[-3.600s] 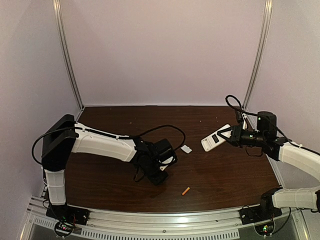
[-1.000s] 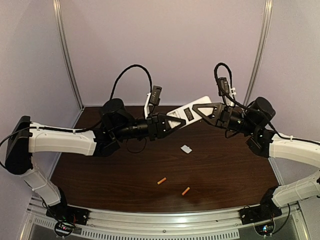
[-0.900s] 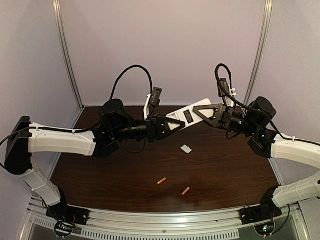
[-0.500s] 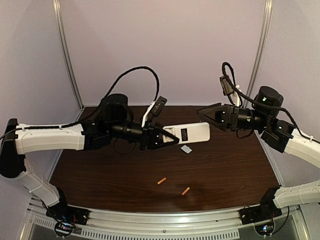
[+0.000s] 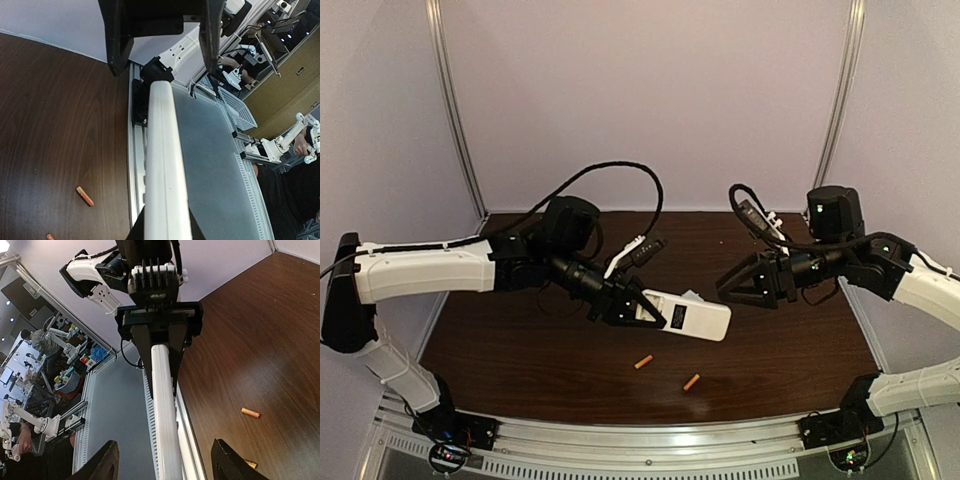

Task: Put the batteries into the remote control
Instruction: Pass from the left arm to the right

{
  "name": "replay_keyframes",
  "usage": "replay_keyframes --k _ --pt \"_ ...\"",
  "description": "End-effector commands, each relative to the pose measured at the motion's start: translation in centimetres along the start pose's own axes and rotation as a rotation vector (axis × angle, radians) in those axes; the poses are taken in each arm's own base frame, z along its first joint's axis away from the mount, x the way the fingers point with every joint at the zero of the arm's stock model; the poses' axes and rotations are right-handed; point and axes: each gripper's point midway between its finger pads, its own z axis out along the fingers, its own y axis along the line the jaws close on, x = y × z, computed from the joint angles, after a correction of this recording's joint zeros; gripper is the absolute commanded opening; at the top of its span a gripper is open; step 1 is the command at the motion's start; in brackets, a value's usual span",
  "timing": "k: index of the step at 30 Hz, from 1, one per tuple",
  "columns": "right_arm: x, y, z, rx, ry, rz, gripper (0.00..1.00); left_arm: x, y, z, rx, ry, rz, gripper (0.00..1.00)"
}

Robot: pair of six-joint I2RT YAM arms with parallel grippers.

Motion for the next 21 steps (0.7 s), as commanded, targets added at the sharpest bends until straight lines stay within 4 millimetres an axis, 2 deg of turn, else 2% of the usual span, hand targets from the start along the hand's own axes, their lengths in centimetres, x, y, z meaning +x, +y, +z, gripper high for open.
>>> replay_keyframes --k 1,4,11,17,21 --pt "2.6 1.0 0.5 -0.039 0.125 0.012 0.64 -0.6 -0.8 0.1 0.068 0.011 0.036 0.0" --pt "3.7 0.9 1.0 -0.044 0.174 0.022 0.62 -0.8 -0.6 0.4 0.076 0.019 0.032 0.0" --pt "4.7 0.4 2.3 -0.053 0.206 0.043 0.51 -0.9 -0.4 0.8 0.09 0.021 0.03 0.0" --pt "5.1 1.0 3.4 -0.094 0.218 0.053 0.45 -0.9 -0.3 1.1 0.109 0.022 0.024 0.0" --pt "5.7 1.2 3.9 -0.106 0.242 0.055 0.34 -0.8 0.0 1.2 0.101 0.024 0.026 0.0"
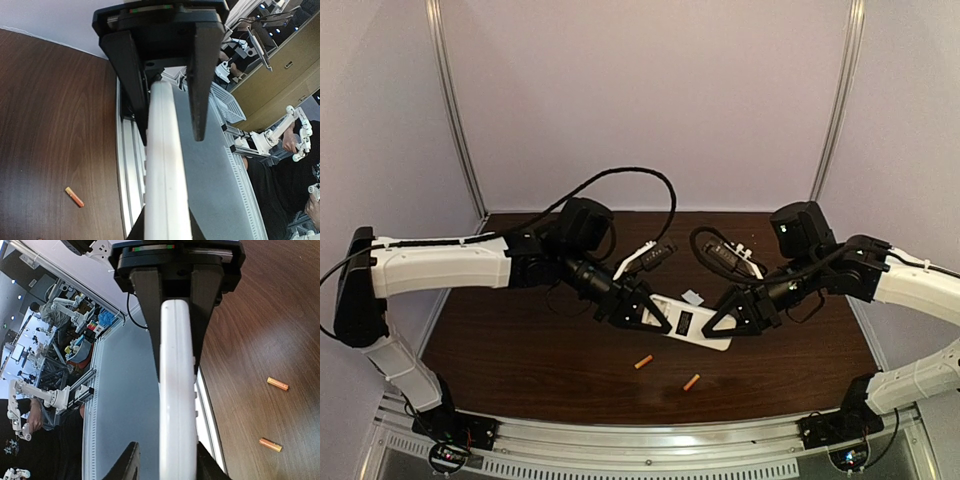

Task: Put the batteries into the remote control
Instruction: Pass from the left arm to the right, then pick up the battery from the center of the board.

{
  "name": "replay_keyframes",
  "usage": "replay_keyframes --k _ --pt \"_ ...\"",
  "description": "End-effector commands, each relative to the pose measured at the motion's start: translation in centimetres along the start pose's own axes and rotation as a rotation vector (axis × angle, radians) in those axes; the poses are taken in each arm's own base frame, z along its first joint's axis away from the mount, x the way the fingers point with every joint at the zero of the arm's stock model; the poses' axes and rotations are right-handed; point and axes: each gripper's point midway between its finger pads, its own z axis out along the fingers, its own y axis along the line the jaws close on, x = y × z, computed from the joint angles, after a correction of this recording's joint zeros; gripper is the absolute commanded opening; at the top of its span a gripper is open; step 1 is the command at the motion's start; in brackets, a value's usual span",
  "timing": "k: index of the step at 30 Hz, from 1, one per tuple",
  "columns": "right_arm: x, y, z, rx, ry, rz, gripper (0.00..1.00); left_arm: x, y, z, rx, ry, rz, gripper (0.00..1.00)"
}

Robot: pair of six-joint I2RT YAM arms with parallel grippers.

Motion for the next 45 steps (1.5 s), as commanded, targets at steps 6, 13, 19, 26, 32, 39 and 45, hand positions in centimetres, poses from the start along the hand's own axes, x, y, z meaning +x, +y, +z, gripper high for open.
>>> replay_keyframes --k 6,13,19,26,32,39,45 --pt "0.8 0.2 1.0 -0.031 0.034 0.005 0.27 -1.3 0.0 0.1 0.014 -0.027 0.055 0.0" --pt "1.1 0.2 1.1 -0.035 0.047 0.014 0.1 -1.4 0.0 0.0 0.01 -0.033 0.067 0.0" --pt "0.2 0.9 0.6 -0.038 -0.008 0.012 0.0 -2.0 1.3 -1.6 -0.103 -0.085 0.061 0.55" --pt "-0.3 -0.7 -0.4 0.033 -0.112 0.033 0.0 -3.8 3.2 -7.9 -0.412 -0.264 0.089 0.75" --pt "-0.7 -4.4 -2.0 0.179 -0.218 0.084 0.0 -2.0 5.2 -14.0 -0.786 -0.433 0.019 0.98" --pt "-0.4 -10.9 -5.0 0.412 -0.334 0.252 0.0 3.2 7.7 -10.4 -0.833 -0.093 0.017 0.96" --pt "1.5 -14.0 -6.7 0.483 -0.36 0.371 0.0 9.1 10.4 -4.1 -0.811 0.251 -0.038 0.6"
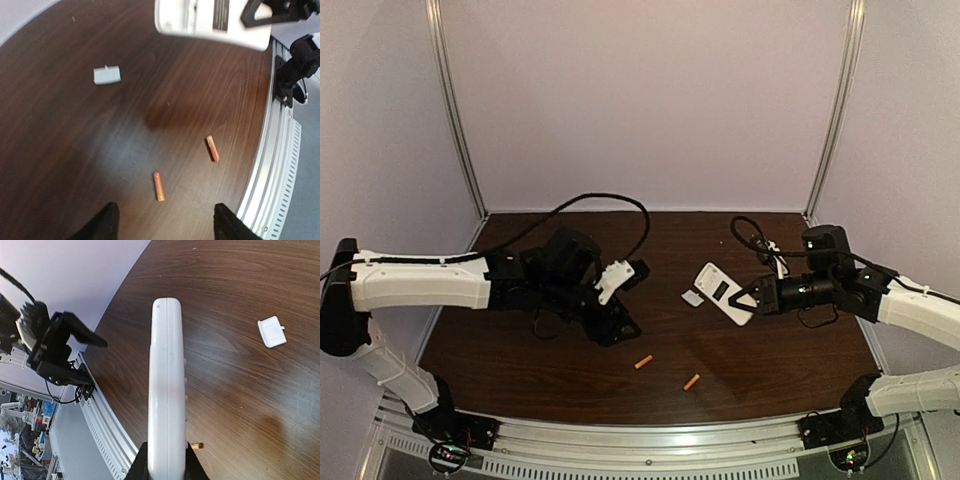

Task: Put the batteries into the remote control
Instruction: Pick up the battery from the center of the board.

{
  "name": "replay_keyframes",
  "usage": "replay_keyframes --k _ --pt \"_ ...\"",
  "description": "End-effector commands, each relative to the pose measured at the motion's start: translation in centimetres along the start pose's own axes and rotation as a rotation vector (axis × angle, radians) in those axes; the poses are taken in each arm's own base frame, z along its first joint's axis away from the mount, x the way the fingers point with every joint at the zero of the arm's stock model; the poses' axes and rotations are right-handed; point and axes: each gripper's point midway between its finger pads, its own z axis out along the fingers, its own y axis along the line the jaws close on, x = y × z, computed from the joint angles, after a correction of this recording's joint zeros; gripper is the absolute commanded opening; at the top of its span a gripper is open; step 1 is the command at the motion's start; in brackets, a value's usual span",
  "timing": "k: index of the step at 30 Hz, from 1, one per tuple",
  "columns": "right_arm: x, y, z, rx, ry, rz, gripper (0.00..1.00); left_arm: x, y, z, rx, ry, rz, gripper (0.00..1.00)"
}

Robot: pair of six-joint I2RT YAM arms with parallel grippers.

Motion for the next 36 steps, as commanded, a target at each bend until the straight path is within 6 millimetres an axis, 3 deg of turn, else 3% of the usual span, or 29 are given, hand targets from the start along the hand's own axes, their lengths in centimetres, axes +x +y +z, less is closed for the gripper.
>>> replay_keyframes --k 1,4,12,28,36 --pt "-0.2 -2.5 -0.7 0.077 -0.042 0.067 0.0 4.6 -0.8 4.0 -0.039 0.26 0.078 0.55" --pt "0.2 -3.4 -0.9 0.089 -0.037 0.086 0.0 5.9 -1.1 6.4 -0.036 0.355 0.067 0.42" --pt "0.9 -4.2 -1.3 0.103 -0.028 0.097 0.0 7.3 -0.7 10.2 -0.07 0.487 0.074 0.25" --pt "1.4 -5.6 -1.8 0.138 -0.014 0.11 0.0 9.9 0.2 12.5 -0.097 0.661 0.064 0.15" --pt "1.3 -5.6 -1.9 0.127 -0.018 0.116 0.0 11.2 1.0 13.0 -0.137 0.731 0.057 0.05"
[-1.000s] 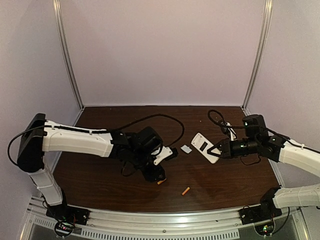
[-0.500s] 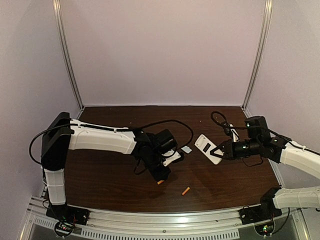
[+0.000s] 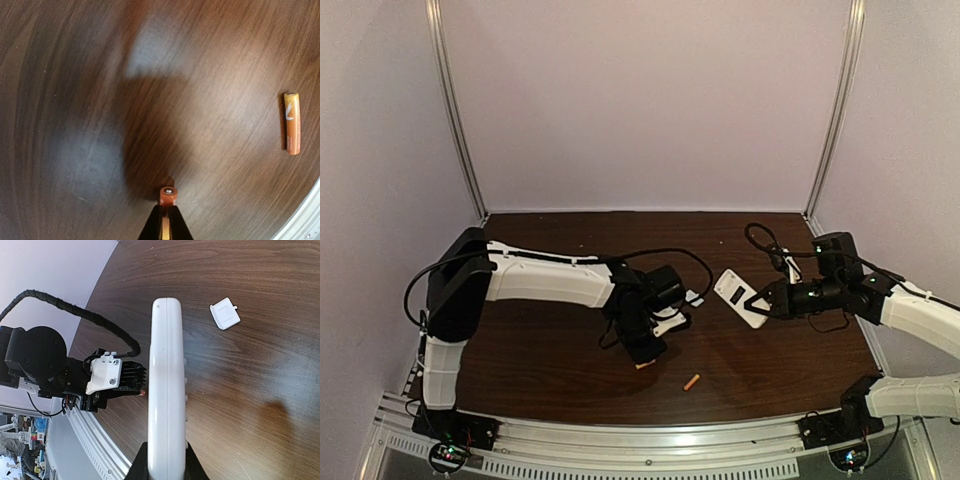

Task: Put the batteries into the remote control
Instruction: Pick up the battery from the center of the board.

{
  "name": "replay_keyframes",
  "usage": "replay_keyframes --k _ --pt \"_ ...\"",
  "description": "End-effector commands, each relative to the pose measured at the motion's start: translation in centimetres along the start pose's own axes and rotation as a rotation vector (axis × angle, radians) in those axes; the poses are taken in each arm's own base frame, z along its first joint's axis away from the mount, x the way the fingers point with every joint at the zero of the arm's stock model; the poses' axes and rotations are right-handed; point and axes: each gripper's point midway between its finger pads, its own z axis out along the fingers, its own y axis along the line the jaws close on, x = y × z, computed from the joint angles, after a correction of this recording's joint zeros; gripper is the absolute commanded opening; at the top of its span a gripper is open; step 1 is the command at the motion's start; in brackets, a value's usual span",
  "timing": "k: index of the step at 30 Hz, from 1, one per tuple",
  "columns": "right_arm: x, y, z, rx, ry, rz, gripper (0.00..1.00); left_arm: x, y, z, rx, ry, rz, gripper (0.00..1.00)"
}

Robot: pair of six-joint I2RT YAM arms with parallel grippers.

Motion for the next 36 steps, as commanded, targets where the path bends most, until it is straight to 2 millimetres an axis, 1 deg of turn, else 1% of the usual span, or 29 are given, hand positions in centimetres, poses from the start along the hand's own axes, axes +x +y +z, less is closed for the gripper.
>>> replay_keyframes --k 1,4,9,12,13,17,18,20,21,23,24,25,27,28,30,33,34,36 --pt "0.4 -0.1 0.0 -0.012 0.008 -0.008 0.0 1.3 0.5 1.1 -0.038 0.073 0.003 0.04" --pt "0.5 -0.2 0.1 -0.014 0.016 -0.006 0.0 1.9 0.5 1.2 -0.041 0.094 0.012 0.05" --pt "0.3 -0.1 0.3 -0.016 0.018 -0.012 0.0 2.0 -0.2 1.2 -0.044 0.098 0.046 0.12" --pt "0.2 -0.1 0.3 -0.015 0.016 -0.014 0.0 2.3 -0.4 1.4 -0.06 0.116 0.063 0.13" --pt "0.1 -0.1 0.3 -0.017 0.016 -0.015 0.0 2.5 -0.4 1.4 -0.062 0.125 0.064 0.12" --pt "0.2 -0.3 0.4 -0.007 0.025 -0.014 0.0 3.4 0.9 1.5 -0.134 0.158 0.058 0.05" --pt "0.3 -0.4 0.5 -0.006 0.029 -0.011 0.0 3.6 1.1 1.5 -0.147 0.162 0.058 0.01" --pt "0.3 -0.2 0.6 -0.016 0.033 -0.009 0.0 3.5 1.6 0.9 -0.166 0.14 0.048 0.0" --pt "0.4 -0.1 0.6 -0.024 0.033 -0.004 0.0 3.0 1.7 0.5 -0.153 0.104 0.034 0.0" --pt "0.2 0.3 0.5 -0.046 0.024 0.003 0.0 1.8 1.8 -1.0 -0.104 0.009 -0.006 0.0" --pt "0.2 0.6 0.4 -0.064 0.02 0.006 0.0 1.0 1.9 -2.1 -0.085 -0.051 -0.022 0.0" --pt "0.1 0.9 0.4 -0.08 0.015 0.013 0.0 -0.1 2.1 -4.0 -0.08 -0.133 -0.041 0.0" --pt "0.2 1.5 0.5 -0.113 0.017 0.022 0.0 -1.9 2.0 -7.1 -0.028 -0.284 -0.056 0.0" --pt "0.4 1.8 0.6 -0.131 0.024 0.036 0.0 -2.7 2.2 -8.6 -0.03 -0.365 -0.055 0.0" --pt "0.6 2.2 0.9 -0.159 0.034 0.053 0.0 -4.3 2.1 -12.2 -0.034 -0.543 -0.035 0.0" --pt "1.1 3.2 1.3 -0.209 0.043 0.081 0.0 -5.6 1.9 -17.2 -0.038 -0.797 -0.016 0.0" --pt "1.1 3.5 1.4 -0.221 0.045 0.083 0.0 -5.8 1.8 -18.6 -0.041 -0.862 -0.013 0.0" --pt "1.3 4.3 1.7 -0.24 0.053 0.084 0.0 -6.0 1.8 -20.6 -0.046 -0.962 -0.008 0.0"
